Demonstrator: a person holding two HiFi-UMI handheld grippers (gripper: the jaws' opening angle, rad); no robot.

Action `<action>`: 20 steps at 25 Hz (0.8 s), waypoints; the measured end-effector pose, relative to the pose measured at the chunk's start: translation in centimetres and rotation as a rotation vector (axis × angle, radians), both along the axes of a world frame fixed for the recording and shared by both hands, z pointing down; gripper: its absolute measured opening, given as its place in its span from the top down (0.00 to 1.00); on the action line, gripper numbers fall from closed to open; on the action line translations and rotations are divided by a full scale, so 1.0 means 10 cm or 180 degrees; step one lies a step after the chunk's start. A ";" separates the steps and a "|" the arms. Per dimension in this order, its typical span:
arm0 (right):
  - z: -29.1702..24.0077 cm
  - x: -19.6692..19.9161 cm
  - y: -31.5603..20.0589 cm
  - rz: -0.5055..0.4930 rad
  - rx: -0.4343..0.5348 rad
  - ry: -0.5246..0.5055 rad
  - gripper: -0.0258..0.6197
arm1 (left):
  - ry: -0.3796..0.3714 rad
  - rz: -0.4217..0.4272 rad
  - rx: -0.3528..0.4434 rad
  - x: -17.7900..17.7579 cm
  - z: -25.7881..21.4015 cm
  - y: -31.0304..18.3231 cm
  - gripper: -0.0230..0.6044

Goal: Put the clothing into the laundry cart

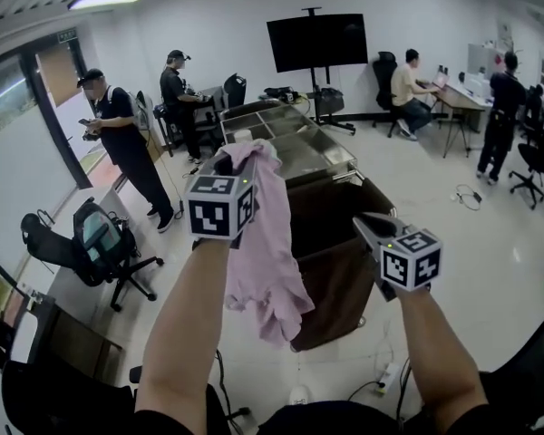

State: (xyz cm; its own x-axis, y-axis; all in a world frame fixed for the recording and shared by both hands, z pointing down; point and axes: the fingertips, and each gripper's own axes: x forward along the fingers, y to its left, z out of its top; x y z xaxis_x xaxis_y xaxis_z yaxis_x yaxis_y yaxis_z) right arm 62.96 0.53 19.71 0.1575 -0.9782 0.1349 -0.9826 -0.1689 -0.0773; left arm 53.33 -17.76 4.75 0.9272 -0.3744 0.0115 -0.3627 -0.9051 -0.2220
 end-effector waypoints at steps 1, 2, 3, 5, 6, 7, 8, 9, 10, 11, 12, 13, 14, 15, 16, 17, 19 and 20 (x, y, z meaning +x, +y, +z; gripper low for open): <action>-0.01 0.04 -0.04 0.0037 0.0003 0.0006 0.87 | 0.0007 0.0057 0.0018 0.12 -0.06 -0.05 0.88; -0.02 0.08 -0.09 0.0076 0.0004 0.0008 0.87 | 0.0005 0.0118 0.0026 0.25 -0.11 -0.10 0.88; -0.02 0.13 -0.13 0.0117 0.0001 0.0009 0.87 | -0.0009 0.0181 0.0023 0.38 -0.13 -0.15 0.88; 0.00 0.21 -0.24 0.0195 -0.0020 0.0011 0.87 | -0.0068 0.0302 0.0002 0.65 -0.09 -0.24 0.88; 0.01 0.25 -0.30 0.0232 -0.0035 0.0015 0.87 | -0.0109 0.0365 -0.0012 0.78 -0.03 -0.27 0.88; 0.02 0.29 -0.34 0.0271 -0.0049 0.0021 0.87 | -0.0154 0.0431 -0.0026 0.90 0.05 -0.29 0.88; 0.04 0.32 -0.38 0.0310 -0.0064 0.0029 0.87 | -0.0200 0.0496 -0.0044 1.01 0.14 -0.29 0.88; 0.05 0.35 -0.41 0.0348 -0.0079 0.0038 0.87 | -0.0246 0.0558 -0.0073 1.12 0.25 -0.29 0.88; 0.06 0.38 -0.44 0.0385 -0.0091 0.0047 0.87 | -0.0290 0.0613 -0.0112 1.20 0.36 -0.29 0.88; 0.07 0.41 -0.46 0.0423 -0.0098 0.0052 0.87 | -0.0334 0.0662 -0.0154 1.28 0.49 -0.30 0.88; 0.08 0.44 -0.47 0.0461 -0.0101 0.0049 0.87 | -0.0380 0.0708 -0.0193 1.35 0.61 -0.30 0.88; 0.08 0.47 -0.49 0.0498 -0.0099 0.0036 0.87 | -0.0431 0.0751 -0.0230 1.43 0.73 -0.31 0.88; 0.09 0.51 -0.50 0.0531 -0.0093 0.0010 0.87 | -0.0479 0.0789 -0.0267 1.50 0.84 -0.32 0.88; 0.10 0.55 -0.52 0.0557 -0.0087 -0.0024 0.87 | -0.0521 0.0824 -0.0302 1.58 0.93 -0.33 0.88; 0.12 0.57 -0.53 0.0576 -0.0087 -0.0056 0.87 | -0.0558 0.0857 -0.0331 1.64 1.01 -0.33 0.88; 0.14 0.59 -0.54 0.0588 -0.0097 -0.0074 0.87 | -0.0600 0.0884 -0.0346 1.70 1.08 -0.33 0.88; 0.17 0.59 -0.56 0.0598 -0.0153 -0.0041 0.87 | -0.0720 0.0906 -0.0329 1.79 1.21 -0.31 0.88; 0.18 0.59 -0.57 0.0600 -0.0186 -0.0007 0.87 | -0.0778 0.0901 -0.0322 1.81 1.27 -0.31 0.88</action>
